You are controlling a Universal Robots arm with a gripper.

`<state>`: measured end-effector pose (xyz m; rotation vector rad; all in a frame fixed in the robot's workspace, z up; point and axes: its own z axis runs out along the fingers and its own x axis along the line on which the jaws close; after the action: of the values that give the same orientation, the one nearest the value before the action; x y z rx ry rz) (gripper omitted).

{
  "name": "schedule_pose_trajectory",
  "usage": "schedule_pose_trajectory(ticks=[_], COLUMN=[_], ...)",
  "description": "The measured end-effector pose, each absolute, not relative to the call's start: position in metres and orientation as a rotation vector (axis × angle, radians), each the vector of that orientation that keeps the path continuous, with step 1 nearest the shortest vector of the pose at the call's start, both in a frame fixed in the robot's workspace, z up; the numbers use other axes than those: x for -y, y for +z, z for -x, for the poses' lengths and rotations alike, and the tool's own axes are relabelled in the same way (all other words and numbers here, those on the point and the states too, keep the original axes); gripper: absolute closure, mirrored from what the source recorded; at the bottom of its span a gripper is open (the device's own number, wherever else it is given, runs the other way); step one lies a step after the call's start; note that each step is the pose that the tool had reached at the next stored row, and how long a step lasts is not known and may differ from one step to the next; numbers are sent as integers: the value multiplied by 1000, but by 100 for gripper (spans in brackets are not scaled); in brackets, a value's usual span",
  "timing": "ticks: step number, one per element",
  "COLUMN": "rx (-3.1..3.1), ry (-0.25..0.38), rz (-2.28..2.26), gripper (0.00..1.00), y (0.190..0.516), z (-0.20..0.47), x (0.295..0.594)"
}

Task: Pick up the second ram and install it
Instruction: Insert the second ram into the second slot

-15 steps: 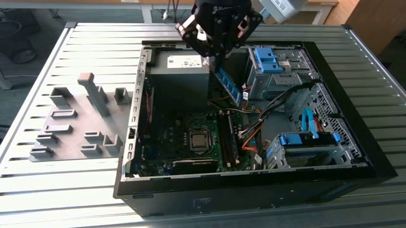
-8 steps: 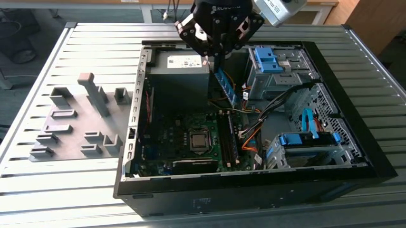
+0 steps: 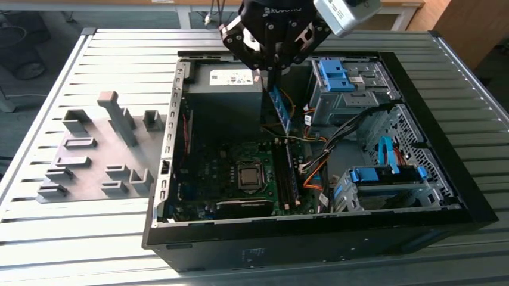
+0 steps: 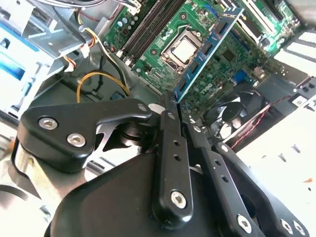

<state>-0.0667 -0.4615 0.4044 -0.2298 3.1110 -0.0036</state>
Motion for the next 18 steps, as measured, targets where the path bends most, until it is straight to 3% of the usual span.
schedule_pose_trajectory(ticks=[18], rx=[-3118], ry=[-5], rz=[109], gripper=[86], y=[397], z=[55], x=[461])
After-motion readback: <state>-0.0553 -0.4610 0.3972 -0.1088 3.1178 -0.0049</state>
